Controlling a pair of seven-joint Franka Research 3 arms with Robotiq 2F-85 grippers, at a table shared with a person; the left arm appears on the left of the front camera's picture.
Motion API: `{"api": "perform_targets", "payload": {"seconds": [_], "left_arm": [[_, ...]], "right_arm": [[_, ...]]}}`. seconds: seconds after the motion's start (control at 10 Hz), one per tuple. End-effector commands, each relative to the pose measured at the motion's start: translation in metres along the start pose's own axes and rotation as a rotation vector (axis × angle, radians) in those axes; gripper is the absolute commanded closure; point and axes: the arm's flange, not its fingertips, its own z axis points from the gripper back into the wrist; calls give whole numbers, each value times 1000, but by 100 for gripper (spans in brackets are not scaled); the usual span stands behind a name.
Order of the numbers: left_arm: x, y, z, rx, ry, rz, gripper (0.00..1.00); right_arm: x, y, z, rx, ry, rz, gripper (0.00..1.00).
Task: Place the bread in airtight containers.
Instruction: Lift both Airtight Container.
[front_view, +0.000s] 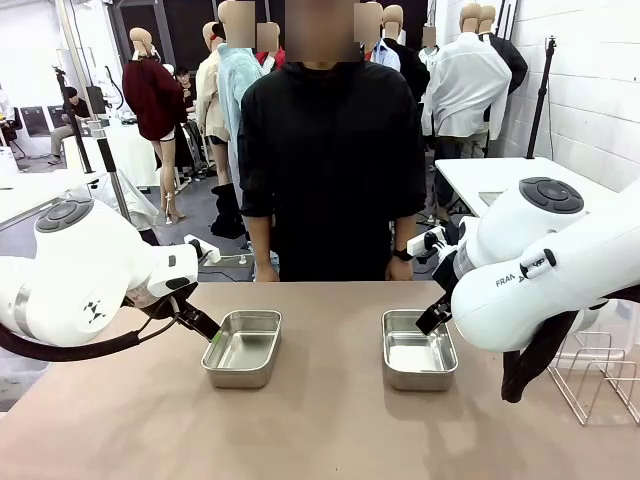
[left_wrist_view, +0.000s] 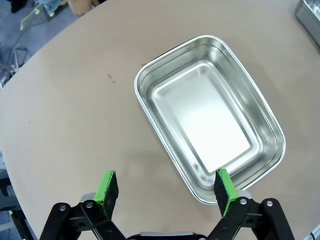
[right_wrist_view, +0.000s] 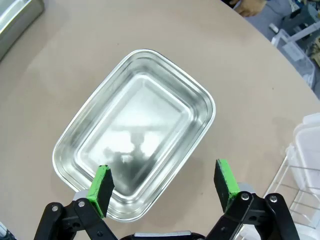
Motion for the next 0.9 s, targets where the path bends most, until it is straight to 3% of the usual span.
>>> {"api": "perform_targets", "payload": {"seconds": [0.0, 0.8], "left_arm": [[0, 1, 0, 1, 0, 2, 0], [0, 1, 0, 1, 0, 2, 0]], "right_arm": [[0, 0, 0, 0, 0, -1, 0], [0, 0, 0, 0, 0, -1, 0]]}}
